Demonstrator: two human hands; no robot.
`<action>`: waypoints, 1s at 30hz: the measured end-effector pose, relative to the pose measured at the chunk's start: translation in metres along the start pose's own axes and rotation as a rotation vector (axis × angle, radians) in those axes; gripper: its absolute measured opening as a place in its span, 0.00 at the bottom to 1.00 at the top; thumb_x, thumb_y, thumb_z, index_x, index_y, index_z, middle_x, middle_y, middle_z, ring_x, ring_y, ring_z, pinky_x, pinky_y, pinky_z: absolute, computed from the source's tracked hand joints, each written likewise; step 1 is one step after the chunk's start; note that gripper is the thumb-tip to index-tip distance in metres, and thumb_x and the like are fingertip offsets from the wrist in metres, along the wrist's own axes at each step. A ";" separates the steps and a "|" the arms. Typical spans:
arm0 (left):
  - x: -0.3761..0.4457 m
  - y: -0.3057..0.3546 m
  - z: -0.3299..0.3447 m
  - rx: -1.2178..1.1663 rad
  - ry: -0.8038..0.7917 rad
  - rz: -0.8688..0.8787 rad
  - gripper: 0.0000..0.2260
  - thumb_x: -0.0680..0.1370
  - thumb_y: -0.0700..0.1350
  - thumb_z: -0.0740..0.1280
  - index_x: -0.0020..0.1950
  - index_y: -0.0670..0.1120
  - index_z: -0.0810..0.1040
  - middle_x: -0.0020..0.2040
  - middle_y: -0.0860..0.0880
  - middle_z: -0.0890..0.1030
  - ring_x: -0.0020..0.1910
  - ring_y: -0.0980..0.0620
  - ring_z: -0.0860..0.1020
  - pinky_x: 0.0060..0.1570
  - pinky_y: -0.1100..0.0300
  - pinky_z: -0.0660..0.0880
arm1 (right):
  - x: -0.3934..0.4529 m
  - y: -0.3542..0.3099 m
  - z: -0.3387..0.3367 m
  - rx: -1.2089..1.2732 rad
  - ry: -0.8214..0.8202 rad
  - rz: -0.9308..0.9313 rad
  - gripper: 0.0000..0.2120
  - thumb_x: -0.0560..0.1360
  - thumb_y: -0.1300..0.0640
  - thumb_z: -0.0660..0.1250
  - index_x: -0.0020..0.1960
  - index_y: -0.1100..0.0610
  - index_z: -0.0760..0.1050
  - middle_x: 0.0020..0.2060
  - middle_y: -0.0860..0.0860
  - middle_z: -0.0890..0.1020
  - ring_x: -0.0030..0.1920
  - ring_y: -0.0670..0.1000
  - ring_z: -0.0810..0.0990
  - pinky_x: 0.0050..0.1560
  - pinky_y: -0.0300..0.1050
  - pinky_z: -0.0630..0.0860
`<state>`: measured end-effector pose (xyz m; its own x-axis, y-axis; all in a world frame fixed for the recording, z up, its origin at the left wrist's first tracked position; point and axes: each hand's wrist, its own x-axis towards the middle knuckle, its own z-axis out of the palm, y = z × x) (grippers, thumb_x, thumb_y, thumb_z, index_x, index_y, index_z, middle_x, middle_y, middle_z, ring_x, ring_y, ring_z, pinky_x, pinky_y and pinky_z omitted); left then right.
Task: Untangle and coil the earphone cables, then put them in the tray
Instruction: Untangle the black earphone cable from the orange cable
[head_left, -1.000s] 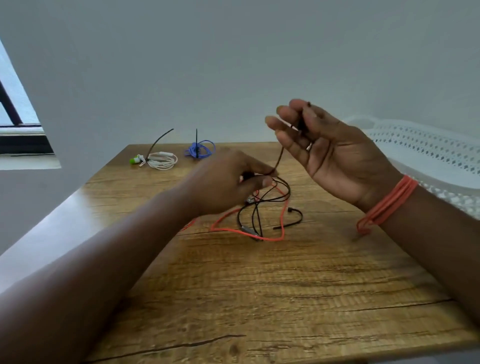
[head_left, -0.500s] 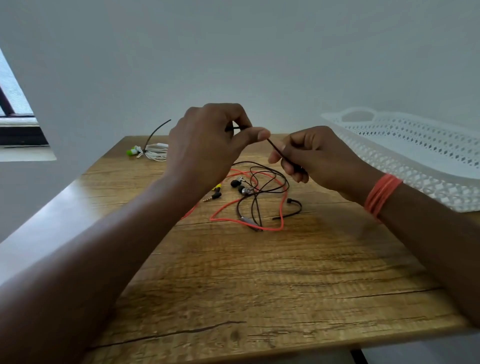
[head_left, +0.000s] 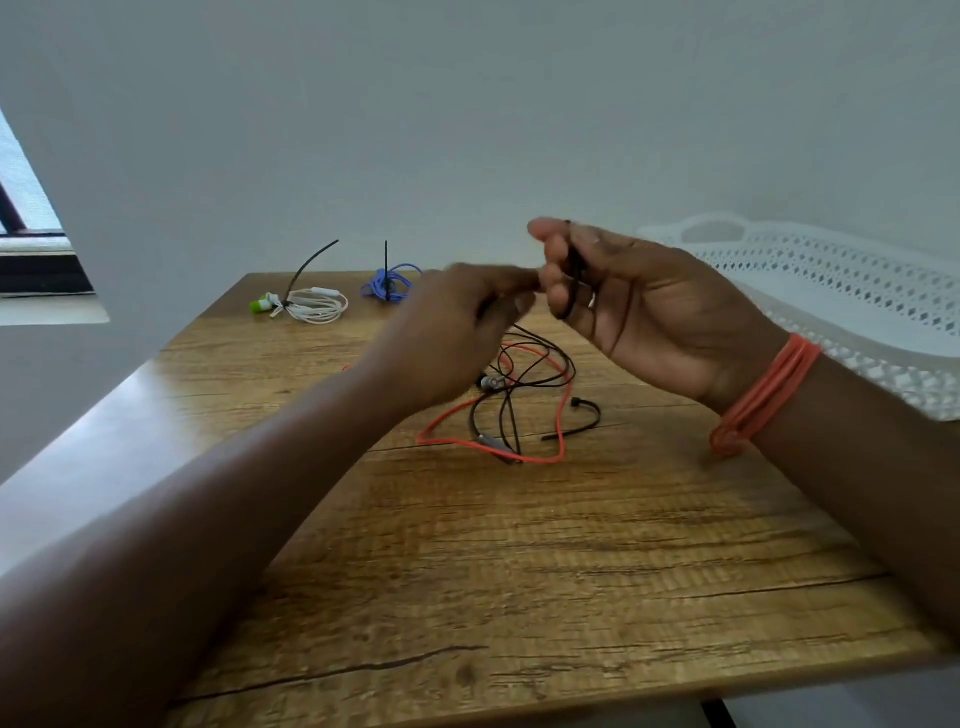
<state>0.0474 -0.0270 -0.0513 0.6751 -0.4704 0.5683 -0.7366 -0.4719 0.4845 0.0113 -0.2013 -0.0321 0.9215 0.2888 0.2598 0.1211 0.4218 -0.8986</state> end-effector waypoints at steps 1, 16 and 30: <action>-0.002 0.002 0.004 -0.007 -0.088 0.049 0.10 0.82 0.43 0.61 0.47 0.58 0.76 0.28 0.52 0.72 0.28 0.57 0.70 0.29 0.71 0.61 | 0.001 -0.001 -0.002 0.031 0.056 -0.045 0.11 0.78 0.62 0.60 0.58 0.64 0.75 0.40 0.51 0.83 0.43 0.47 0.83 0.44 0.36 0.80; 0.003 0.005 -0.017 0.250 0.175 0.087 0.09 0.74 0.59 0.69 0.45 0.54 0.79 0.31 0.54 0.78 0.34 0.54 0.76 0.33 0.58 0.69 | 0.002 0.014 -0.008 -1.014 0.305 0.001 0.11 0.81 0.59 0.62 0.50 0.63 0.80 0.31 0.52 0.80 0.30 0.45 0.78 0.35 0.38 0.75; -0.005 0.015 0.020 -0.460 -0.196 -0.008 0.06 0.84 0.41 0.56 0.59 0.41 0.68 0.27 0.53 0.67 0.22 0.60 0.63 0.24 0.67 0.63 | -0.003 -0.006 0.010 -0.056 0.103 -0.229 0.12 0.82 0.60 0.58 0.59 0.65 0.74 0.37 0.50 0.79 0.38 0.46 0.79 0.42 0.38 0.77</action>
<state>0.0338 -0.0462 -0.0600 0.6435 -0.6199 0.4490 -0.6426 -0.1188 0.7569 0.0039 -0.1965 -0.0237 0.9000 0.1009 0.4240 0.3486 0.4173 -0.8393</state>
